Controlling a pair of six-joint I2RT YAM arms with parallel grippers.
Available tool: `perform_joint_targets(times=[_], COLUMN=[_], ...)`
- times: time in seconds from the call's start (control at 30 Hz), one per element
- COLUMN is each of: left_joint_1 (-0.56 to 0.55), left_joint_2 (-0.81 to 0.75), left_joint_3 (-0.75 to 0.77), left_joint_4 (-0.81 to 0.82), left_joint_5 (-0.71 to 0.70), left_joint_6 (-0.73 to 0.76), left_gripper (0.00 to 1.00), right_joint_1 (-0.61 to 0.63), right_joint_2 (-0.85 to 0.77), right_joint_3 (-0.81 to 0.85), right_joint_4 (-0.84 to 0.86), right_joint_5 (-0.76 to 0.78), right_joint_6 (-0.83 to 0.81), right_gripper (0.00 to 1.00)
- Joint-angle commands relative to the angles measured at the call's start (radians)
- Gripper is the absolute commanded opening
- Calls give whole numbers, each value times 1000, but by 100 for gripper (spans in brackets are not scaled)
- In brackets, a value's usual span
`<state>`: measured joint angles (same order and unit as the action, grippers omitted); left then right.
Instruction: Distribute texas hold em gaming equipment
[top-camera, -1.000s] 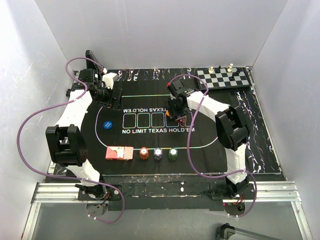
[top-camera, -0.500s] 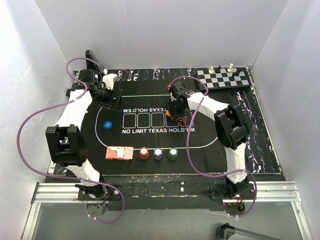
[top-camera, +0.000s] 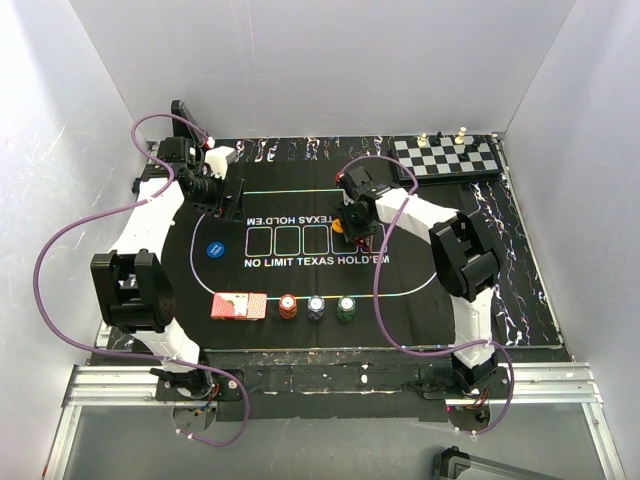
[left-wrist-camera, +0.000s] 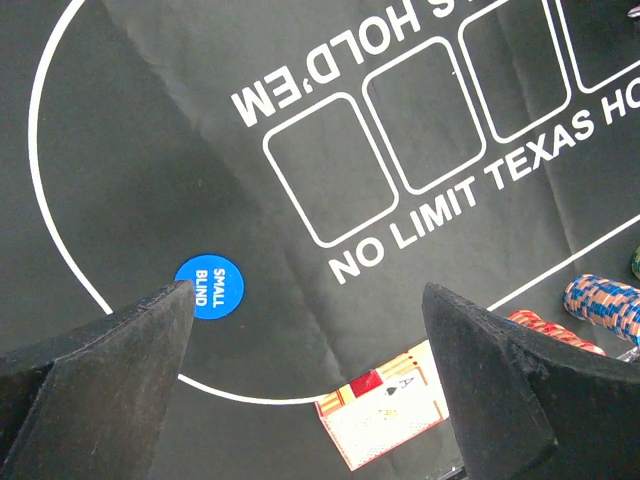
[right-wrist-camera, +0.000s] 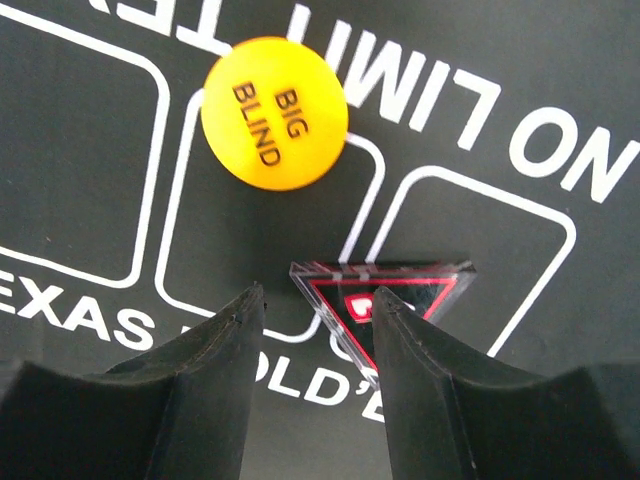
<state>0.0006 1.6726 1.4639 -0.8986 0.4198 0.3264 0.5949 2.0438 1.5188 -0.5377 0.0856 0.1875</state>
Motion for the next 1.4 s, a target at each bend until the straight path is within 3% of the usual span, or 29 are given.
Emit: perform_joint_targets(times=[0.0, 0.47, 0.6, 0.9, 1.37], left_joint_1=[-2, -2, -2, -2, -2], left_joint_2=[-56, -93, -99, -106, -109], left_joint_3=[47, 47, 47, 33, 23], left_joint_4=[-14, -29, -31, -25, -17], left_joint_5=[16, -4, 4, 1, -9], left_joint_6=[11, 31, 26, 25, 31], left_gripper=[98, 98, 98, 98, 98], right_joint_1=[-7, -86, -72, -50, -52], right_joint_2=[-36, -118, -189, -16, 30], right_joint_3=[-81, -173, -132, 136, 78], right_joint_4=[-36, -90, -47, -146, -127], right_joint_5=[46, 71, 39, 88, 180], right_joint_6=[38, 148, 116, 124, 164], right_gripper=[52, 47, 59, 69, 65])
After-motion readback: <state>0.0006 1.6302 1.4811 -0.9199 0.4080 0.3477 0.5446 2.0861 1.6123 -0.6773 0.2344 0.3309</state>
